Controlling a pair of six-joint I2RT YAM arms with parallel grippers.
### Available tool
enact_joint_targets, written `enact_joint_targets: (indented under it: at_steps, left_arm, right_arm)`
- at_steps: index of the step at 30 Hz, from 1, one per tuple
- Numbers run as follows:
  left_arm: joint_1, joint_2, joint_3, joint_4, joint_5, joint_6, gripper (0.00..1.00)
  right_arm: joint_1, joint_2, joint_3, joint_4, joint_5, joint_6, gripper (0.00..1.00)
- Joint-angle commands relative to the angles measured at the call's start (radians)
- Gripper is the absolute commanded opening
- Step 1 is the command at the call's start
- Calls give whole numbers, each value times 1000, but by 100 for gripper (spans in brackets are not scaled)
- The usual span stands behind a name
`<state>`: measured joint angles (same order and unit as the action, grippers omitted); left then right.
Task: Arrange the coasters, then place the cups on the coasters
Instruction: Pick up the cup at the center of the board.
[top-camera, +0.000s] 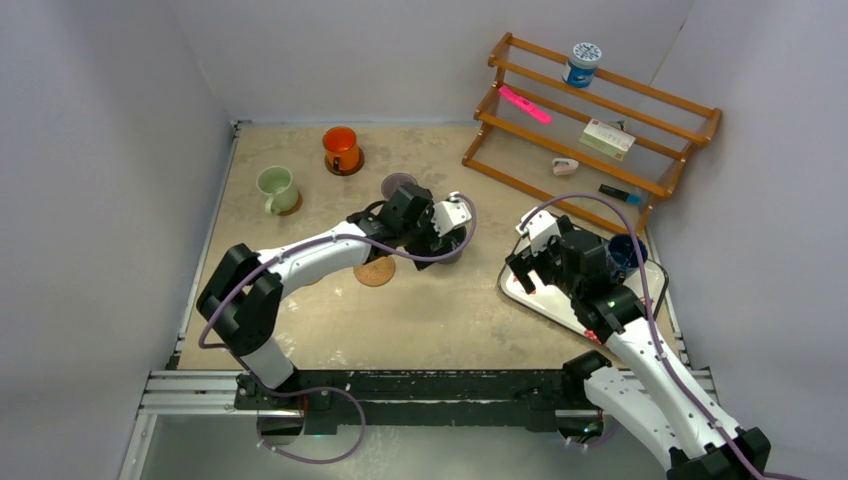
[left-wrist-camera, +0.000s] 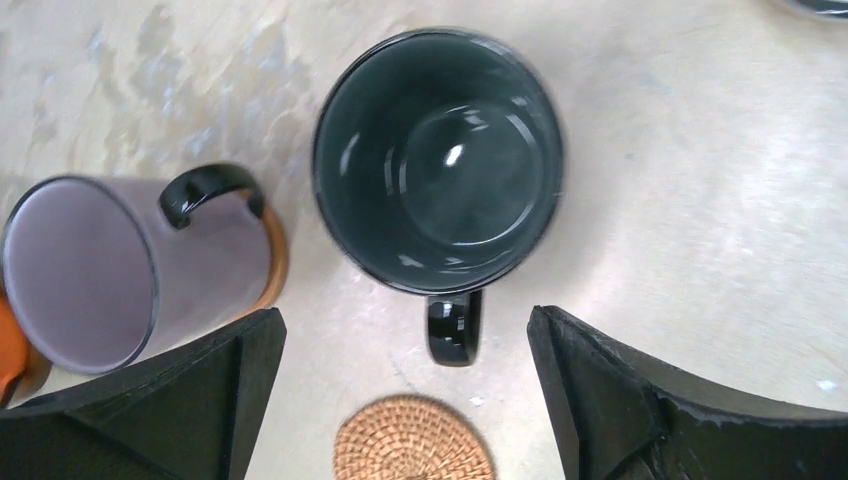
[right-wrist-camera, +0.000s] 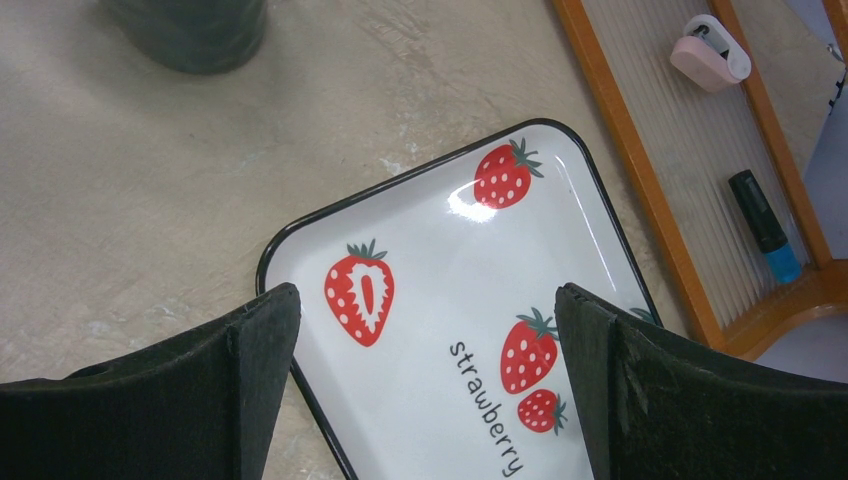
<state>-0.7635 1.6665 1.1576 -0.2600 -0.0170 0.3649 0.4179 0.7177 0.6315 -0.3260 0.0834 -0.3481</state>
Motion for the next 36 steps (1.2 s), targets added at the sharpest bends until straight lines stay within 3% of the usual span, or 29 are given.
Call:
enact_joint_targets:
  at_steps: [1,5,14,26,36]
  left_arm:
    - [37,-37,19,-19,223,37,100]
    - [89,-1,53,-57,337,50,95]
    - [130,64,91,-61,392,68,75]
    - [136,148,126,-46,411,58,65]
    - [139,159,124,-29,420,46,36]
  right_arm:
    - [-3,-10,-5,16,-14,9,99]
    - [-4,-12,-6,16,-17,8,99]
    - [-4,-18,-7,12,-26,7,99]
    - [-4,-22,-9,8,-37,4,99]
    - [-4,-26,-10,7,-42,2,99]
